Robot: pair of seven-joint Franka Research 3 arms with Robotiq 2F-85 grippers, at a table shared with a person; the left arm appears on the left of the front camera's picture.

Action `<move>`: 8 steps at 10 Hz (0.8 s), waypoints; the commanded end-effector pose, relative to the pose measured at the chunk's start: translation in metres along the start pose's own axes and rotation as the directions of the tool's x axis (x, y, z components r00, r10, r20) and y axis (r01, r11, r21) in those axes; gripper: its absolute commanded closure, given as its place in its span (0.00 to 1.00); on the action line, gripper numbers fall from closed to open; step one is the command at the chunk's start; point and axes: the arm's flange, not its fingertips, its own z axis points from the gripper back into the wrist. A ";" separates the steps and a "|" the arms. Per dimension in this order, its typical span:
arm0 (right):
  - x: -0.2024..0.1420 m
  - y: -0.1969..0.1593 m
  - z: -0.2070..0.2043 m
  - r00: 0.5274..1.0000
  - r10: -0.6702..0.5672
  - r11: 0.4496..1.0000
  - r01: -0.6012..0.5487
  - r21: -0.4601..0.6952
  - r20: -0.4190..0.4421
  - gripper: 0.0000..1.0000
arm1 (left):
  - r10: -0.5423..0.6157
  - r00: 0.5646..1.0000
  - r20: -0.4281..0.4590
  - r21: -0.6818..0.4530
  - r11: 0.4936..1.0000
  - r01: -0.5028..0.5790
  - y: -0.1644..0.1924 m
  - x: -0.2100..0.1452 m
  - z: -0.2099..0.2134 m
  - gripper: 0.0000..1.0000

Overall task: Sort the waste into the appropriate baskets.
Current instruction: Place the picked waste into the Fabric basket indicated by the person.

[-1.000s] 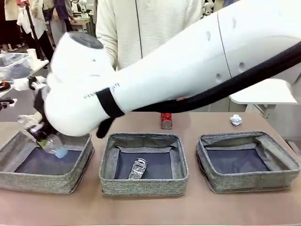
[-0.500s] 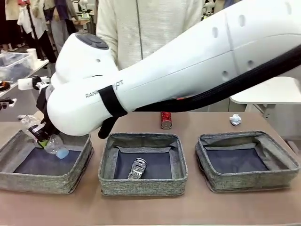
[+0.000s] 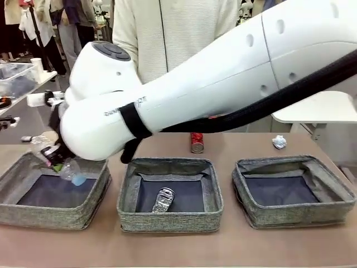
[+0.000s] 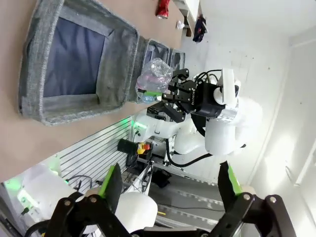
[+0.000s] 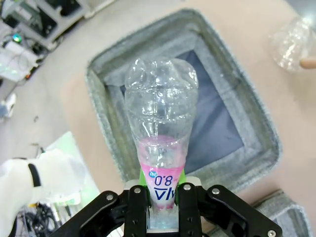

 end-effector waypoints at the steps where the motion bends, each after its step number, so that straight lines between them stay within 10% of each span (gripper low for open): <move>1: -0.009 0.005 0.001 0.999 -0.007 1.000 0.007 -0.002 0.040 0.20 | 0.009 1.000 0.006 -0.011 1.000 -0.009 0.002 -0.009 0.014 0.00; 2: -0.009 0.006 0.001 0.999 -0.004 1.000 0.004 -0.003 0.043 0.21 | 0.009 1.000 0.006 -0.011 1.000 -0.009 0.002 -0.009 0.014 0.00; 3: -0.010 0.006 0.004 0.999 -0.003 1.000 0.004 -0.009 0.051 0.00 | 0.009 1.000 0.006 -0.011 1.000 -0.009 0.002 -0.009 0.014 0.00; 4: -0.011 0.005 0.008 0.998 -0.006 1.000 0.007 -0.016 0.062 0.17 | 0.009 1.000 0.006 -0.011 1.000 -0.009 0.002 -0.009 0.014 0.00; 5: -0.011 0.005 0.011 0.997 -0.007 1.000 0.008 -0.017 0.070 0.00 | 0.009 1.000 0.006 -0.011 1.000 -0.009 0.002 -0.009 0.014 0.00; 8: -0.013 0.004 0.013 0.996 -0.012 1.000 0.014 -0.014 0.088 0.00 | 0.009 1.000 0.006 -0.011 1.000 -0.009 0.002 -0.009 0.014 0.00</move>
